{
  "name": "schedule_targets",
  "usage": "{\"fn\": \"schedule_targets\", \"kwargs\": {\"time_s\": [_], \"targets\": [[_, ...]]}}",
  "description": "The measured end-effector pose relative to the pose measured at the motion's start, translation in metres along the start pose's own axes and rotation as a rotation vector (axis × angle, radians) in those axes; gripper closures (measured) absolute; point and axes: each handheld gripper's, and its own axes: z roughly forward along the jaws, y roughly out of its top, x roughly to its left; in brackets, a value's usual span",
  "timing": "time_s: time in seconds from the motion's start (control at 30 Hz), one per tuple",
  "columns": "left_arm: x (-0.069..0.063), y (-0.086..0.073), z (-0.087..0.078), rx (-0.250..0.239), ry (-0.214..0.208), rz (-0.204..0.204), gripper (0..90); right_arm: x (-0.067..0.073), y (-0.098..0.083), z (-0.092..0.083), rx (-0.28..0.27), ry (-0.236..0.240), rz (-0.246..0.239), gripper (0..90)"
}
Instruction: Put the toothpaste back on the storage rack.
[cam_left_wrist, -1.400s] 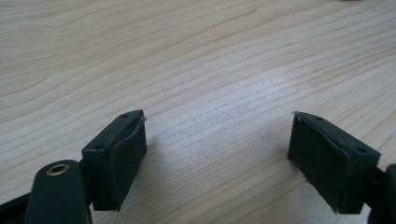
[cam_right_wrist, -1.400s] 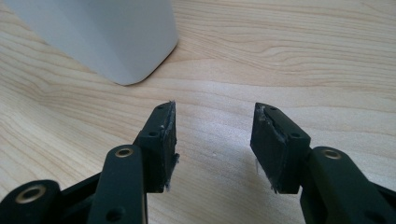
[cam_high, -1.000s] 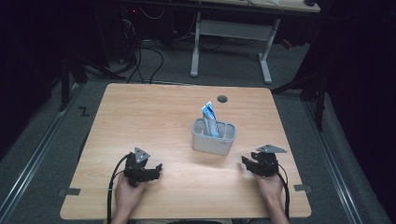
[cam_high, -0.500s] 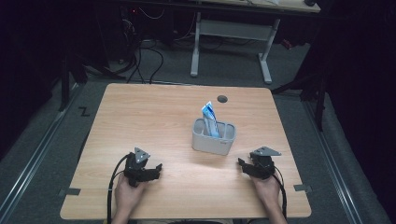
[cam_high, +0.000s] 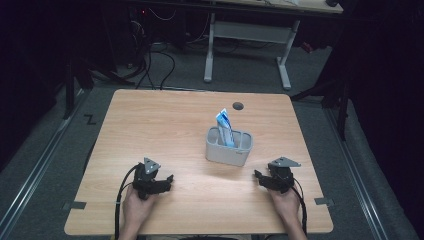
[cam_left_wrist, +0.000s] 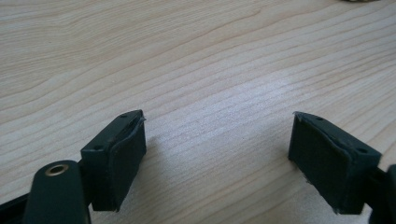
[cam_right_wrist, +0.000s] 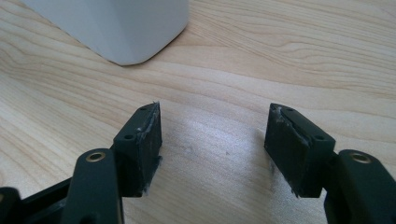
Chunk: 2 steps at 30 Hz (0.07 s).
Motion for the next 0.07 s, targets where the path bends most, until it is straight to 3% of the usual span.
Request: {"fn": "schedule_targets", "kwargs": {"time_s": [0.07], "targets": [[0.0005, 0.0010, 0.0009, 0.003, -0.003, 0.002, 18.2, 0.0001, 0.0000, 0.0000, 0.001, 0.000, 0.001, 36.1]]}}
